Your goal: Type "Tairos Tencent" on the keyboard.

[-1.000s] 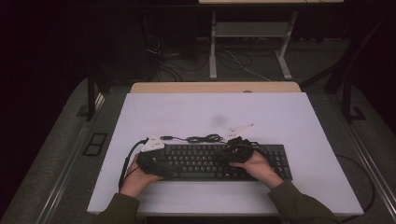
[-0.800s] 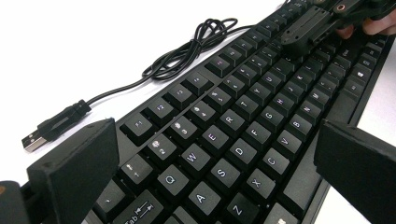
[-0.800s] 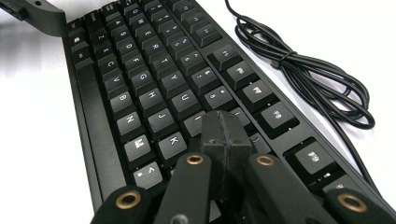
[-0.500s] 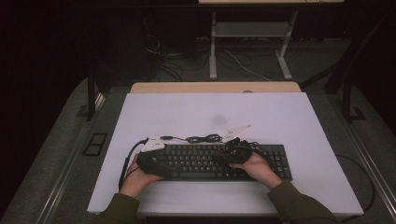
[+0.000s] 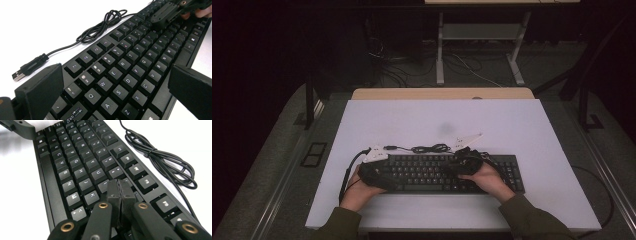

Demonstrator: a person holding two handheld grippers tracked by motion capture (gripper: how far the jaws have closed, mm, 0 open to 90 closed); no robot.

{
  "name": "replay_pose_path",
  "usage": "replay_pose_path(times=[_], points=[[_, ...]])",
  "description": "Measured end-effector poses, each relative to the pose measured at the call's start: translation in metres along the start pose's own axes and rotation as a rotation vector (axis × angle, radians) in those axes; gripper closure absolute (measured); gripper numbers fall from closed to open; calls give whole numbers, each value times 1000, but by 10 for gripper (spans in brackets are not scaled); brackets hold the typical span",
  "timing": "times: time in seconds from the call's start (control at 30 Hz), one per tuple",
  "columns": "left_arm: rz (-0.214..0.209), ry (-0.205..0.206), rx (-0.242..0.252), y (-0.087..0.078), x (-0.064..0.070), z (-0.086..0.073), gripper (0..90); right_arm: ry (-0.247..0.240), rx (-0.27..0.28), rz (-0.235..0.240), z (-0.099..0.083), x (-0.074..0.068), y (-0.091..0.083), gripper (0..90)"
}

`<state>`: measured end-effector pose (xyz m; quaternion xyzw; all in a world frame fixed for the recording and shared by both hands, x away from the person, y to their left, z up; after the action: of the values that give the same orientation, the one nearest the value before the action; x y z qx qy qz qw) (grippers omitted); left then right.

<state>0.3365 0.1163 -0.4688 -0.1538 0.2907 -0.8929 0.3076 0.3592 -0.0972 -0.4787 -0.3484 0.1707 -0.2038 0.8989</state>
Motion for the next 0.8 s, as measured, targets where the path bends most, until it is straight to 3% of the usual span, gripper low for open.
replay_pose_path(times=[0.17,0.4,0.63,0.8], points=[[1,1,0,0,0,0,0,5,28,18,3,-2,-4,812],[-1,8,-4,0,0,0,0,10,54,39,5,-4,-8,621],[2,3,-1,0,0,0,0,31,76,15,6,1,-11,428],[0,8,-3,-1,0,0,14,36,74,-7,5,4,-12,339]])
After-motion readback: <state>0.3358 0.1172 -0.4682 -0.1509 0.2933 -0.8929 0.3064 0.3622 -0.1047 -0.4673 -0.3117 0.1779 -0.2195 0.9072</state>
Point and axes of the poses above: each handheld gripper's, and its own axes: y roughly forward along the jaws, z roughly out of its top, x roughly to its right, the point moved 7 cm from there along y, roughly forward along the jaws, and after that the axes turned 2 degrees about -x, right-handed, at the moved point
